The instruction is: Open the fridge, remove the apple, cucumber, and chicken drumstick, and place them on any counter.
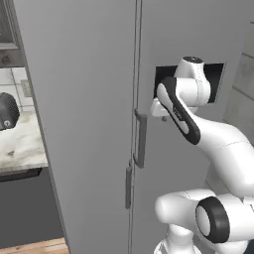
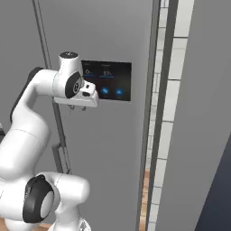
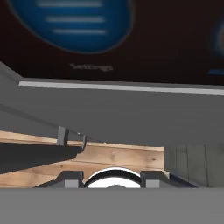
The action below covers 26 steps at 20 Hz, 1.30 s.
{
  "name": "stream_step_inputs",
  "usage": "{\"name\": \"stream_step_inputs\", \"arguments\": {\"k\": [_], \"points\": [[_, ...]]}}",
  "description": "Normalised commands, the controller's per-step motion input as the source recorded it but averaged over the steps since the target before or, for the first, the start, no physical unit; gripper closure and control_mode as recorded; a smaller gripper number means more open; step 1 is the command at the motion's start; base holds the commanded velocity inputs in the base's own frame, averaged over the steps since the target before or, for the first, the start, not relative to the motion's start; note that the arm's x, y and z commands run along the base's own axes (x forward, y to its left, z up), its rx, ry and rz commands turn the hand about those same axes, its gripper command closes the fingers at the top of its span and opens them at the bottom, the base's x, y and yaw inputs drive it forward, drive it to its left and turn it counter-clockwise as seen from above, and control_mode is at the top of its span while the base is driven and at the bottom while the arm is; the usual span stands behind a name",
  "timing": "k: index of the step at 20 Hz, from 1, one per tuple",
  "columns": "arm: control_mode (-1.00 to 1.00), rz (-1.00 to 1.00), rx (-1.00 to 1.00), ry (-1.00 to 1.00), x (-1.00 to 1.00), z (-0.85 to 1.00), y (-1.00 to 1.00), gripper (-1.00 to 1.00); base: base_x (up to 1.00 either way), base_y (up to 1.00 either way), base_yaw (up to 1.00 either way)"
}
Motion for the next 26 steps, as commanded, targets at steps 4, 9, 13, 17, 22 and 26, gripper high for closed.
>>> {"name": "stream_step_inputs", "arguments": {"k": [4, 9, 13, 17, 22, 26], "points": [[1.0, 0.0, 0.0, 0.0, 0.0, 0.0, 0.0, -1.0, -0.04, 0.13, 0.0], [1.0, 0.0, 0.0, 0.0, 0.0, 0.0, 0.0, -1.0, -0.69, 0.65, 0.02], [1.0, 0.0, 0.0, 0.0, 0.0, 0.0, 0.0, -1.0, -0.78, 0.38, 0.03], [1.0, 0.0, 0.0, 0.0, 0.0, 0.0, 0.0, -1.0, -0.62, 0.08, 0.0], [1.0, 0.0, 0.0, 0.0, 0.0, 0.0, 0.0, -1.0, -0.06, 0.0, 0.0], [1.0, 0.0, 0.0, 0.0, 0.0, 0.0, 0.0, -1.0, 0.0, 0.0, 0.0]]}}
